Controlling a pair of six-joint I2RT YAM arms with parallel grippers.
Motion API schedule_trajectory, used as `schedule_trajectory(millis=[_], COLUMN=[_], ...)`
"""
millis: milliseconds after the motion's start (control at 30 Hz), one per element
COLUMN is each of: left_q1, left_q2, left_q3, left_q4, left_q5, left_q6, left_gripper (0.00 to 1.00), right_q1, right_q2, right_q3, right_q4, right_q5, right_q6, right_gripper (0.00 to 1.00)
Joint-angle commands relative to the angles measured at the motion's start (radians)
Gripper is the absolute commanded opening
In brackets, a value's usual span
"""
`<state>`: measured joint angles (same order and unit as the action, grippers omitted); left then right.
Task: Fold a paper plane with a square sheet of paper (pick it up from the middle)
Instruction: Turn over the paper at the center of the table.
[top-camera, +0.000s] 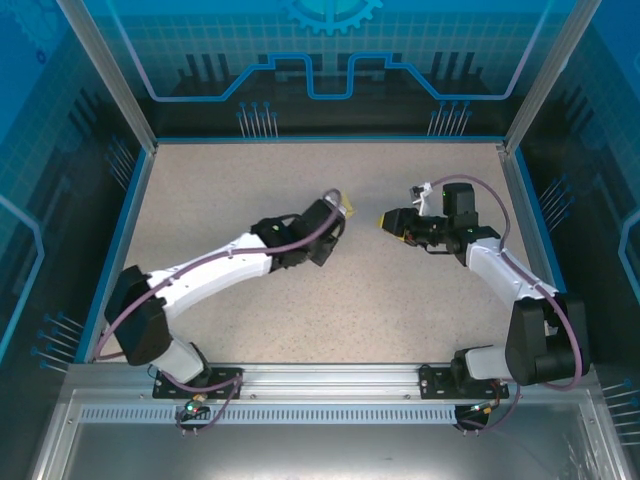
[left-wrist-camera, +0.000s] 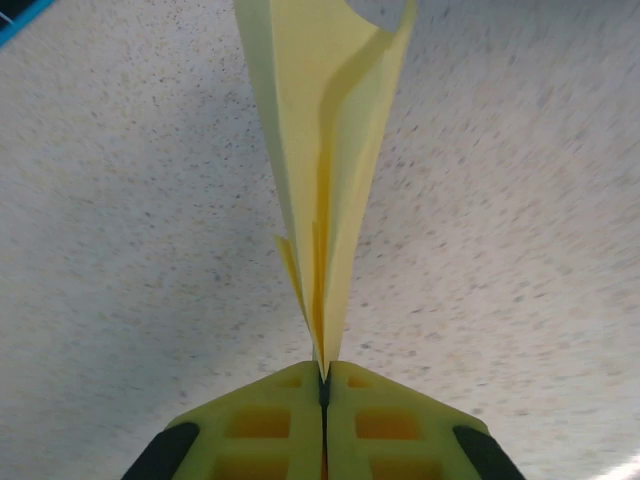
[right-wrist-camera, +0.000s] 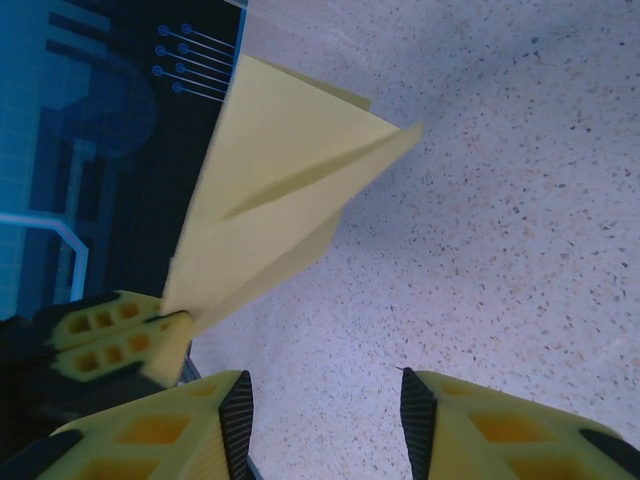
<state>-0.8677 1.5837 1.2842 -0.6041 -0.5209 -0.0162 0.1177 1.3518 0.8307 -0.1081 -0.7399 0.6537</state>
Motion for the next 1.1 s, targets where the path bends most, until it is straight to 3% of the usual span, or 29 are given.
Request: schedule_trajectory(millis=[0,300,567,1067], left_q1=[-0.069,-0.239,-0.310,-0.331], left_q2=[0.049,0.200,0.290,0.304], left_q3=[-0.041,-0.148,-0.191,-0.172], left_q4=[0.052,0.275,0.371,0.326], left_q5=[-0.222,-0.312,-0.335,-0.169], left_q6=[0.185,0.352,0.435,0.372], left_gripper=[0.06,0.04,0.07,0.25], right_q1=[-0.022,-0.025,-0.017,0.095], right_q2=[-0.025,0.013,0.091,0.244], right_q3=[0.025,0.021,0.021,-0.037], right_q4=[-0.041,-0.011,0.036,0.025], right_q5=[0.005,-0.023,-0.067,-0.041], right_q6=[-0.032,-0.019,0.020,0.021], right_gripper=[0.46,0.45,0.39,0.31])
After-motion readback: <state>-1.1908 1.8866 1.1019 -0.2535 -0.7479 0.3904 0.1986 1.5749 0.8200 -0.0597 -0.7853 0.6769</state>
